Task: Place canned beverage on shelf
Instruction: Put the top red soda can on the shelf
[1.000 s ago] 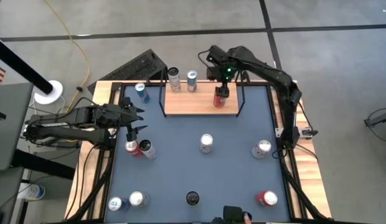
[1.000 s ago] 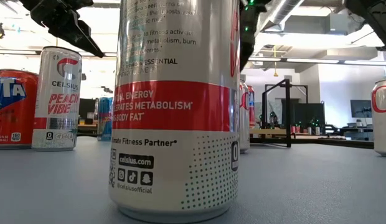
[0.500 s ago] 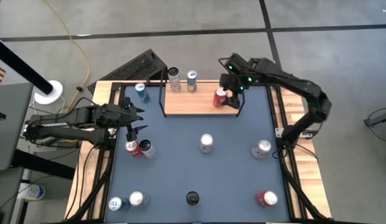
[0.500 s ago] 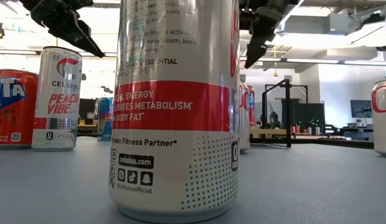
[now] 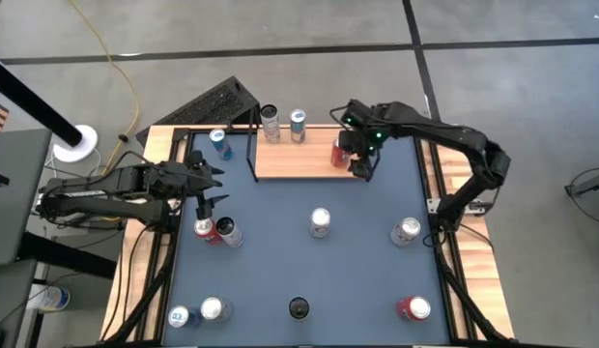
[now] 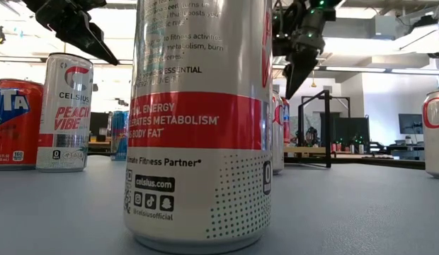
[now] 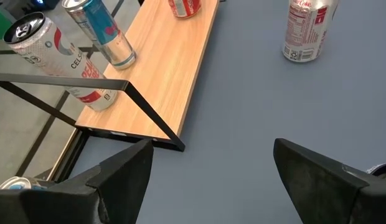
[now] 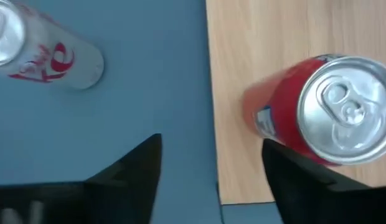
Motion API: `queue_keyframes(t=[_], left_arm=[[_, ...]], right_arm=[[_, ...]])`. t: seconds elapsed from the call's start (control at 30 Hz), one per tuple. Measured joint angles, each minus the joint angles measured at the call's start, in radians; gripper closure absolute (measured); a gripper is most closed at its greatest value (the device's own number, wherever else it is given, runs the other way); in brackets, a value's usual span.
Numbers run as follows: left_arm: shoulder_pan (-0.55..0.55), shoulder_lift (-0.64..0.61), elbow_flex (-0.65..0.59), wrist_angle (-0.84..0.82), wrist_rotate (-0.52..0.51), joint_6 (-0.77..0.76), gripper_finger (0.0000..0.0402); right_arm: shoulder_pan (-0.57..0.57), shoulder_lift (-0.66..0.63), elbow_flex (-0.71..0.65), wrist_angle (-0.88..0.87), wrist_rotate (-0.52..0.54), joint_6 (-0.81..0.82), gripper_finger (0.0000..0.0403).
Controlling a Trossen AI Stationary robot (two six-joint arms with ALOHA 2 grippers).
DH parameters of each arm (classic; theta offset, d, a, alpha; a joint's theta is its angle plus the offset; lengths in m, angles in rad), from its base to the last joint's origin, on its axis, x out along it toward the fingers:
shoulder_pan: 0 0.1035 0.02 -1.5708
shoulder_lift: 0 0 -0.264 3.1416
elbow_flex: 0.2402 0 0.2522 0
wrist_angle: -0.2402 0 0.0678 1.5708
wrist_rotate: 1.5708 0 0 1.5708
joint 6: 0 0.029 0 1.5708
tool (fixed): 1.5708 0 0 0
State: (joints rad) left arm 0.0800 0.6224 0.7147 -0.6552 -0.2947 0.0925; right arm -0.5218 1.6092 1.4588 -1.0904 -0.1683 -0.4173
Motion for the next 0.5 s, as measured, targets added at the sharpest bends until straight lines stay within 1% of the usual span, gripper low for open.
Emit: queue_keyframes(t=[0.1,0.2,0.33,0.4,0.5], left_arm=[[0.000,0.000,0.000,0.000,0.000,0.000,0.0079],[0.000,0.000,0.000,0.000,0.000,0.000,0.0079],[0.000,0.000,0.000,0.000,-0.005,0.003,0.0079],[0.000,0.000,0.000,0.000,-0.005,0.004,0.0079],[0.000,0.000,0.000,0.000,-0.005,0.004,0.0079]], right_arm=[[0.010,0.040,0.009,-0.027,0.057,-0.019,0.0215],[0.020,0.068,0.011,-0.061,0.109,-0.038,0.0287],[0.015,0.106,0.011,-0.076,0.115,-0.076,0.0380],[0.014,0.114,0.011,-0.076,0.122,-0.094,0.0394],[0.015,0.114,0.011,-0.067,0.128,-0.126,0.0391]])
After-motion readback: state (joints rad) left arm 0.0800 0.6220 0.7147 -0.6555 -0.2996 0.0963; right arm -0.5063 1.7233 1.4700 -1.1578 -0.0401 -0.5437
